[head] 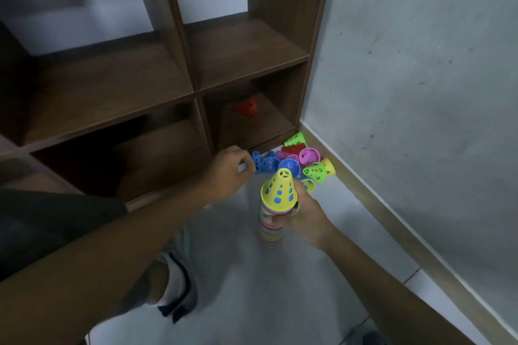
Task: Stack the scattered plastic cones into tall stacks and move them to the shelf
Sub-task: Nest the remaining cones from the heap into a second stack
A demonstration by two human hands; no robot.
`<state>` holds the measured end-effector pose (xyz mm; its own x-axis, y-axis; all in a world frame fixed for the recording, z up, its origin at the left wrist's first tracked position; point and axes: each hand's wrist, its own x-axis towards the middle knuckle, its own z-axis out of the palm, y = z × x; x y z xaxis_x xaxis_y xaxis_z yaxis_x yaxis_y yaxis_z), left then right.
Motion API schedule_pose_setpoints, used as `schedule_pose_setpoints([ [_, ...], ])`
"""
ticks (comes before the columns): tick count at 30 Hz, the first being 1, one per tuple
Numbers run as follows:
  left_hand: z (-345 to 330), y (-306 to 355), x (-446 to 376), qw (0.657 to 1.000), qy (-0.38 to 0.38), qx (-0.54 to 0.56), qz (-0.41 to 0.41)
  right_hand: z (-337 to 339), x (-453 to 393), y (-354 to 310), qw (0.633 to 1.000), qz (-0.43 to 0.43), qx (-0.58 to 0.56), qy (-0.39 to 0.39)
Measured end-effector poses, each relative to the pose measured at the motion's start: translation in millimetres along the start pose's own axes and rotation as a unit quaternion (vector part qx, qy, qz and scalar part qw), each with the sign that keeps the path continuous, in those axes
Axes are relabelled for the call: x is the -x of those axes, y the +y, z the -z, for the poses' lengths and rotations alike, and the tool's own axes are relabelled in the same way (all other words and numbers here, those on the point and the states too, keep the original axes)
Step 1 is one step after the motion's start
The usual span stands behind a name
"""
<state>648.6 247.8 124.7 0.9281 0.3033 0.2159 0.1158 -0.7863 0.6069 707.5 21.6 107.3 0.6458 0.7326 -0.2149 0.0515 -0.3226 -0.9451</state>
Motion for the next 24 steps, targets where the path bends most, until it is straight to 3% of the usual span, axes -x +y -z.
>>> schedule_pose_setpoints([
  [8,-13.3,-39.6,-27.8,0.997,-0.072,-0.039,0.012,32.4,-26.3,29.8,0.982,-0.026,0.111,-0.150],
  [12,-23.8,-60.6,-53.1,0.994,-0.094,-0.047,0.036,52.5,-51.4,61.4,0.980,-0.069,0.175,-0.067],
  [16,-34.6,-72.9,-83.0,0.991,-0.092,-0.063,0.073,68.4,-89.2,69.7,0.976,-0.055,0.209,0.030],
  [24,-44.3,-91.4,-152.8,0.962,-0.171,-0.159,0.145,68.7,-144.1,84.0,0.967,-0.054,0.247,0.038],
])
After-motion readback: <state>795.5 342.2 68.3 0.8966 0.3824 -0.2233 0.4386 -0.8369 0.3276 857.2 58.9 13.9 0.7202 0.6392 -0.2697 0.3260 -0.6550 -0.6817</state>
